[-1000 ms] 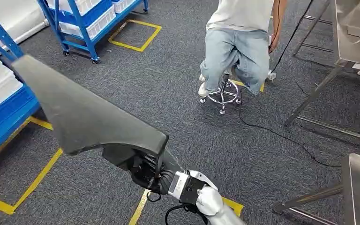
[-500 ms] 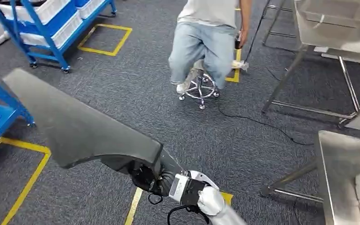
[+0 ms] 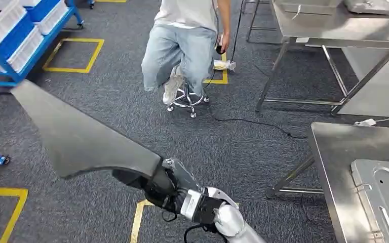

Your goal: Take the parts from the cabinet and place them on the table.

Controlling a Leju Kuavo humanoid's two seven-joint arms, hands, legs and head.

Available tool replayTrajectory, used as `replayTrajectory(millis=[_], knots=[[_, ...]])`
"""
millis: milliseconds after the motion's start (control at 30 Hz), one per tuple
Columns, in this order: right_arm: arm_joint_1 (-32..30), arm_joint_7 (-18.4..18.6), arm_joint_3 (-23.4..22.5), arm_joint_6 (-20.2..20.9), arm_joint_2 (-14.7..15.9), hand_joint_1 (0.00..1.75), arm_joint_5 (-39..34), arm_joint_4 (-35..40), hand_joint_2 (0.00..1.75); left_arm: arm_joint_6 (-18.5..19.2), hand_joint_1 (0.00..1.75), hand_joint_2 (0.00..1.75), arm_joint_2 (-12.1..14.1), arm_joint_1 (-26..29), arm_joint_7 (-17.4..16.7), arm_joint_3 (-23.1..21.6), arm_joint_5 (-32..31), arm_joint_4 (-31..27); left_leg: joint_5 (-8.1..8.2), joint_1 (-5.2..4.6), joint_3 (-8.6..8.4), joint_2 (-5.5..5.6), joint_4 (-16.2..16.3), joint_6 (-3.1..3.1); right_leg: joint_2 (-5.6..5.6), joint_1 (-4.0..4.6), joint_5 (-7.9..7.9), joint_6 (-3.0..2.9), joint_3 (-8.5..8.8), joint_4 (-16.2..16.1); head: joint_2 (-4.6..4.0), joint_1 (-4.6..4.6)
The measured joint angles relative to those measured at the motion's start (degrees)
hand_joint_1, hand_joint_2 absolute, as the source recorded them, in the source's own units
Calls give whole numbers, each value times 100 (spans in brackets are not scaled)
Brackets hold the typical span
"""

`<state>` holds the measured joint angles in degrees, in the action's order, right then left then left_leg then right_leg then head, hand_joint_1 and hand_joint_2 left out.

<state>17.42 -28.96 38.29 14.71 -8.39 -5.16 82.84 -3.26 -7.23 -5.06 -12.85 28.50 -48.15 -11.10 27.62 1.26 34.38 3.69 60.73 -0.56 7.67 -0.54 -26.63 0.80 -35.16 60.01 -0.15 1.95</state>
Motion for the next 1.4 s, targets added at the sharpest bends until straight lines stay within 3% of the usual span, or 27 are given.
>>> replayTrajectory(millis=[33, 100, 133, 200, 233, 267, 333, 367, 400, 533, 567, 633, 700, 767, 833, 867, 900, 933, 1033, 1067, 1133, 1200, 1233, 1267, 1333, 1367, 1400], knots=[[-11, 0, -15, -11, 15, 159, 4, 20, 175, 13, 0, 175, -11, -20, -11, -11, -9, 0, -33, 60, -24, -86, -69, -51, 58, 25, -1, 19, -12, 12, 0, 2], [-32, 0, -44, -37, 46, 159, 24, 68, 175, 31, 0, 175, -7, -40, -17, -42, -68, 0, -42, 46, -69, -228, -121, -112, -545, 54, -239, 80, -165, 369, 0, 52], [-35, 2, -48, -63, 48, 159, 24, 85, 175, 42, 0, 175, -9, -42, -20, -57, -76, 0, -36, 31, -72, -309, -121, -132, -655, 34, -444, 111, -382, 791, 0, 48], [-62, 4, -65, -87, 65, 159, 39, 98, 175, 50, 0, 175, 0, -41, -20, -83, -109, 0, -16, 18, -73, -473, -118, -154, -725, 8, -737, 136, -804, 1579, 0, 50], [-89, 7, -72, -94, 81, 159, 48, 98, 175, 55, 0, 175, 0, -49, -20, -90, -120, 0, -8, 16, -79, -544, -117, -153, -738, 0, -706, 145, -896, 1721, 0, 48], [-119, 11, -76, -100, 103, 159, 57, 107, 175, 59, 0, 175, 0, -68, -20, -101, -127, 0, 7, 12, -98, -612, -117, -147, -744, -2, -525, 140, -825, 1545, 0, 52], [-141, 15, -77, -100, 133, 159, 68, 148, 175, 61, 0, 175, 0, -88, -28, -122, -164, 0, 48, 1, -170, -726, -121, -133, -841, 24, -4, 67, -341, 615, 0, 50], [-140, 15, -79, -111, 135, 159, 74, 173, 175, 66, 0, 175, -2, -96, -35, -129, -177, 0, 69, -6, -207, -767, -129, -126, -1078, 74, 187, -14, -82, 127, 0, 50], [-137, 15, -79, -136, 135, 159, 74, 192, 175, 76, 0, 175, -13, -94, -44, -135, -188, 0, 92, -33, -223, -812, -127, -94, -1266, 152, 72, -60, -6, -25, 0, 48], [-159, 28, -92, -203, 153, 159, 92, 216, 175, 85, 0, 175, -20, -169, -103, -153, -249, 0, 134, -70, -336, -1062, -197, 23, -1003, 161, 113, -166, 0, -128, 0, 48], [-187, 35, -94, -205, 151, 159, 96, 234, 175, 85, 0, 175, -13, -179, -114, -157, -269, -2, 204, -27, -324, -956, -133, 38, -952, 63, 157, -184, 79, -201, 0, 44], [-175, 35, -96, -219, 142, 159, 101, 245, 175, 87, 0, 175, -18, -178, -114, -175, -297, -2, 560, -31, -56, -534, 483, 42, -837, 51, 171, -229, 99, -233, 0, 37], [-195, 55, -96, -229, 149, 159, 109, 240, 175, 90, 0, 175, -17, -176, -122, -186, -308, -2, 917, -29, 412, -412, 1389, 79, -704, 64, 157, -250, 106, -227, 0, 41], [-227, 63, -96, -238, 151, 159, 109, 238, 175, 87, 0, 175, -13, -177, -131, -188, -315, -2, 755, -23, 555, -409, 1518, 108, -533, 54, 142, -246, 110, -191, 0, 41], [-231, 66, -96, -253, 151, 159, 109, 240, 175, 87, 0, 175, -7, -170, -140, -192, -323, -2, 175, 10, 248, -354, 703, 130, -354, 18, 79, -190, 111, -98, 0, 39], [-231, 66, -96, -253, 149, 159, 109, 240, 175, 87, 0, 175, -7, -172, -140, -194, -332, -2, -89, 48, 54, -235, 206, 152, -289, 2, 28, -153, 102, -19, 0, 39], [-234, 66, -96, -253, 151, 159, 109, 240, 175, 92, 0, 175, -15, -159, -140, -197, -343, 2, 64, 75, 13, 49, 147, 162, -239, 5, -13, -107, 47, 38, 0, 42], [-221, 70, -96, -258, 149, 159, 109, 240, 175, 96, 0, 175, -17, -170, -138, -201, -350, 2, 60, 78, 4, 107, 47, 110, -178, 32, -38, -68, -23, 152, 0, 41], [-245, 66, -122, -269, 157, 159, 111, 240, 175, 96, 0, 175, -28, -199, -140, -221, -360, 2, 45, 43, 15, -66, 81, -3, -16, -3, 13, 17, -69, 105, 0, 41], [-248, 66, -127, -269, 159, 159, 111, 240, 175, 96, 0, 175, -33, -188, -138, -223, -362, 2, 25, 83, -3, -147, 53, -44, -45, -20, -13, 34, -90, 138, 0, 37], [-230, 66, -138, -271, 170, 159, 111, 245, 175, 92, 0, 175, -31, -181, -138, -225, -363, 2, 28, 62, -19, -257, 29, -105, -559, 19, -286, 100, -305, 598, 0, 72], [-237, 66, -138, -271, 170, 159, 111, 242, 175, 90, 0, 175, -28, -141, -135, -223, -365, 2, 46, 36, -18, -413, 30, -130, -725, 2, -657, 136, -760, 1475, 0, 70], [-244, 66, -138, -271, 179, 159, 111, 238, 175, 87, 0, 175, -24, -135, -135, -223, -363, 2, 56, 28, -20, -485, 31, -142, -742, -9, -693, 140, -913, 1740, 0, 72], [-247, 68, -138, -271, 188, 159, 111, 238, 175, 85, 0, 175, -24, -136, -135, -223, -365, 2, 66, 21, -29, -551, 31, -139, -743, -16, -607, 136, -926, 1731, 0, 72], [-245, 66, -138, -271, 192, 159, 111, 238, 175, 83, 0, 175, -24, -136, -129, -223, -365, 2, 99, 12, -76, -666, 29, -133, -777, -8, -160, 86, -586, 1043, 0, 72], [-239, 66, -138, -271, 192, 159, 111, 240, 175, 81, 0, 175, -26, -137, -120, -223, -363, 2, 123, 4, -115, -720, 26, -127, -873, 21, 96, 28, -293, 490, 0, 72], [-225, 66, -138, -271, 192, 159, 111, 240, 175, 81, 0, 175, -28, -132, -116, -223, -363, 2, 140, 3, -147, -766, 8, -113, -1169, 95, 80, -52, -101, 123, 0, 72]])
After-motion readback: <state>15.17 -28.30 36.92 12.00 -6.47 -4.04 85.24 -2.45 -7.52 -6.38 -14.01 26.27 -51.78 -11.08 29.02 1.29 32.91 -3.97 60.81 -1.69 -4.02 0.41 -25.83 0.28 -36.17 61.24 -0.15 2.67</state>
